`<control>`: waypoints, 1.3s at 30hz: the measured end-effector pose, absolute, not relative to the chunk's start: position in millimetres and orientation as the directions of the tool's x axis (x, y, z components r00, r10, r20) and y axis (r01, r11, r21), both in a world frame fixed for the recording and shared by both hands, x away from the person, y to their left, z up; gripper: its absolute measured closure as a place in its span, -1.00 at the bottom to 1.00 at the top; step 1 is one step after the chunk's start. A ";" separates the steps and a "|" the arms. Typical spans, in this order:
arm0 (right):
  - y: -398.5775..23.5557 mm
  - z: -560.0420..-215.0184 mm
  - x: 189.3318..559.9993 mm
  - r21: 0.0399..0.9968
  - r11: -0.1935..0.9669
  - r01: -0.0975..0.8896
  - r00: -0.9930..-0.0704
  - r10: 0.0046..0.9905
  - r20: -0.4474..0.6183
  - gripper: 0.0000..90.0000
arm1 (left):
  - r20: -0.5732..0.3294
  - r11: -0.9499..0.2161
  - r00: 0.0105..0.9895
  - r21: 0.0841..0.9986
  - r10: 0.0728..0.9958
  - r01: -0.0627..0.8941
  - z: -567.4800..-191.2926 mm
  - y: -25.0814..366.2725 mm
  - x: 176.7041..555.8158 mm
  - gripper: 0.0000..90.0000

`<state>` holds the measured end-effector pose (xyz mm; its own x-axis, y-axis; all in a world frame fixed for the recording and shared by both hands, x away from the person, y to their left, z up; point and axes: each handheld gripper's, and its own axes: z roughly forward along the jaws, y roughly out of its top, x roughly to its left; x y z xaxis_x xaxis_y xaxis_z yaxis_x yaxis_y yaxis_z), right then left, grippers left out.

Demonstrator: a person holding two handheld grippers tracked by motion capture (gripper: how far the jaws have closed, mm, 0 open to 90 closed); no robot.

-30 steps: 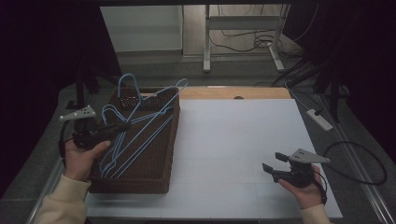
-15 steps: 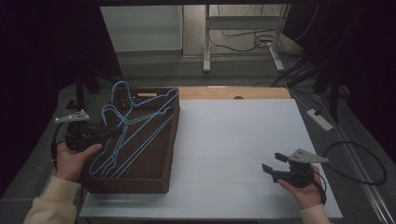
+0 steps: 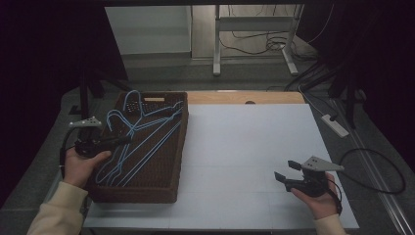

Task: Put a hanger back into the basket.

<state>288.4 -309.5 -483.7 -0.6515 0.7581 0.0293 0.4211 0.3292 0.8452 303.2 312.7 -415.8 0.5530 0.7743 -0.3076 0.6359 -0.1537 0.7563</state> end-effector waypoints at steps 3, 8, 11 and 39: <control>-309.5 -484.2 288.8 0.844 0.330 0.423 -0.650 0.759 0.029 -0.36 | -0.311 -0.163 0.548 0.741 0.777 0.652 -421.7 310.2 307.8 0.92; -309.5 -484.4 288.8 0.841 0.335 0.425 -0.649 0.760 0.026 -0.36 | -0.324 -0.168 0.537 0.717 0.779 0.677 -433.3 306.4 313.6 0.92; -309.7 -484.7 289.1 0.839 0.336 0.427 -0.648 0.761 0.025 -0.36 | -0.328 -0.174 0.526 0.698 0.784 0.695 -440.0 305.0 317.2 0.92; -308.6 -485.1 288.8 0.834 0.354 0.423 -0.652 0.758 0.009 -0.37 | -0.025 -0.294 0.387 0.607 0.922 0.738 -452.1 292.6 324.0 0.24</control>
<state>288.8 -308.6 -485.1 -0.6519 0.7583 0.0091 0.4231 0.3538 0.8341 324.0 292.6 -452.1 0.3869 0.9218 -0.0247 0.7385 -0.2937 0.6070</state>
